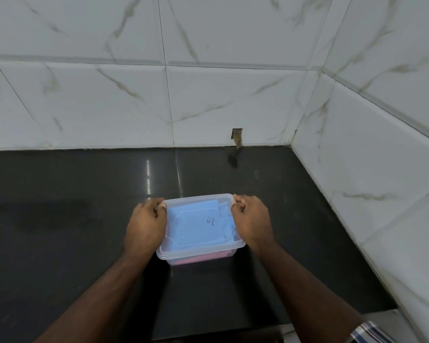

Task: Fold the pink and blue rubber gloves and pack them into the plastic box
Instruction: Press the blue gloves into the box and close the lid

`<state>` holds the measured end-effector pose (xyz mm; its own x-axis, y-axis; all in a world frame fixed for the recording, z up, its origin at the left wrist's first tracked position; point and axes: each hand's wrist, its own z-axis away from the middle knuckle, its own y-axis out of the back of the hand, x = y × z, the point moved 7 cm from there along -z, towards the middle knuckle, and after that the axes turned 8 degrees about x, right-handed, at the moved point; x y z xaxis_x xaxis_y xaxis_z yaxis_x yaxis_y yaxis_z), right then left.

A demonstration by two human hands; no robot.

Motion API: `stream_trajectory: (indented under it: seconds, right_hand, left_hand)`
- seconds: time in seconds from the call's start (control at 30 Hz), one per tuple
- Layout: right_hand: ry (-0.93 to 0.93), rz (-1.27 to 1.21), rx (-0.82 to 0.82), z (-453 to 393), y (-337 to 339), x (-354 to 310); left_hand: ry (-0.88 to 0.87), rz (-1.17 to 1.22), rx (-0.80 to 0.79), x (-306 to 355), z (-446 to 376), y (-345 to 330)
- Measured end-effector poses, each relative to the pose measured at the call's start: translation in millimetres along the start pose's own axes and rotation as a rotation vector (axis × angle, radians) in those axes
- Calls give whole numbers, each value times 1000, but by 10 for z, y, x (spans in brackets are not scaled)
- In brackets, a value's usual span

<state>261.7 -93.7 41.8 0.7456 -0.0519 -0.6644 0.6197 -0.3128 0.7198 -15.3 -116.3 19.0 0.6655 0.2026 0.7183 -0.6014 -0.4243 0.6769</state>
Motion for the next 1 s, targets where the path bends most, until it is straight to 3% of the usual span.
stream_trajectory:
  seconds: [0.23, 0.4, 0.5, 0.77, 1.0]
  right_hand:
    - [15, 65, 17, 71, 10, -1]
    - [435, 172, 22, 124, 31, -380]
    - [590, 239, -92, 234, -135, -575]
    - [611, 498, -172, 401, -402, -455]
    - [591, 444, -200, 420, -381, -455]
  left_hand:
    - [-41, -106, -16, 47, 16, 32]
    - [-382, -315, 45, 417, 77, 94]
    - [-548, -441, -102, 567, 313, -124]
    - [-561, -564, -231, 524, 481, -259]
    - [-531, -561, -318, 530, 483, -264]
